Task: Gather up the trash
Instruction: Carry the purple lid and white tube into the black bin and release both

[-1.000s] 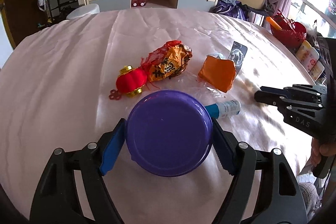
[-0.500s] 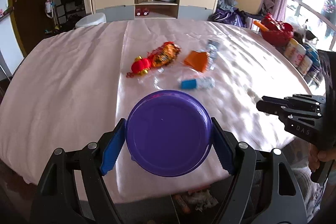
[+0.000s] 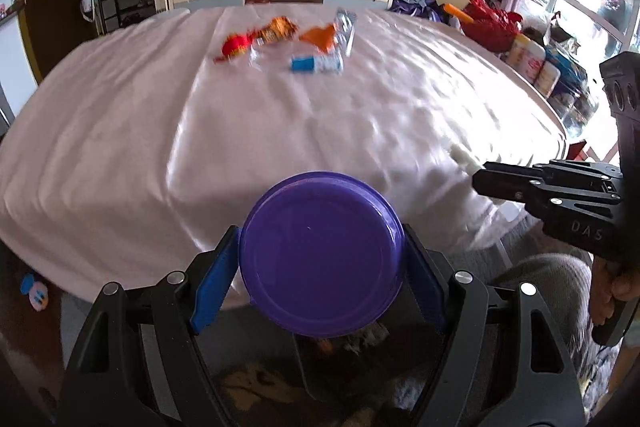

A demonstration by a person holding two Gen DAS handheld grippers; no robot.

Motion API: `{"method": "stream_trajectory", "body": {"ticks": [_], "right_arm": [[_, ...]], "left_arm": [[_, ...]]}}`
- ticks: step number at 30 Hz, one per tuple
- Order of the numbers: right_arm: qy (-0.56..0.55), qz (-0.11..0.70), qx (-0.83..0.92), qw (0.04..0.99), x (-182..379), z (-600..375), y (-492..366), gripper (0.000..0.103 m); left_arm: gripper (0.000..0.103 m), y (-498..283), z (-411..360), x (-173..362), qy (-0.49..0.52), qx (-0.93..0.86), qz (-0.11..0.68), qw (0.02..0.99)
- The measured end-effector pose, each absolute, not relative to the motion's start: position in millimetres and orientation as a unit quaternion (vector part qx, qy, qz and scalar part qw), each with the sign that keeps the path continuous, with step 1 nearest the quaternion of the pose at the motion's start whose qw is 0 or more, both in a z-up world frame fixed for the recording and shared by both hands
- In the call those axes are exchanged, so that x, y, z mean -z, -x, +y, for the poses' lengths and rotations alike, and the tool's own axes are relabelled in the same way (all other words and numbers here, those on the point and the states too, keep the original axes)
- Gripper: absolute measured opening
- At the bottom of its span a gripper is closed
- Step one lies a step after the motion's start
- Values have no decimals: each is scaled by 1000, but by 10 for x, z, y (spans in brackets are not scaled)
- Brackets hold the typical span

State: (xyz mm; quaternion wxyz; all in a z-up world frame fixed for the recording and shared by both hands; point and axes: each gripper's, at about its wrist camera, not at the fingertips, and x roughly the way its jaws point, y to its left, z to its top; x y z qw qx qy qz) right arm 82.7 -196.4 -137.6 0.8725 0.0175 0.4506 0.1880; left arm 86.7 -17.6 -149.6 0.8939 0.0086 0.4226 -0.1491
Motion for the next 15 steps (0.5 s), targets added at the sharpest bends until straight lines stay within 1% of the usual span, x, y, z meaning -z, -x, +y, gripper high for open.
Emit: {"method": "stream_trajectory", "body": {"ticks": [8,15], "right_arm": [[-32,481,-191,855,1717,-1912,-566,15],[-95,512,-174,836,2110,-2016,-479,15]], "left_arm": [[74,-591,-218,1936,13,152,459,875],[74,-481,-365,2331,10,167,497,852]]}}
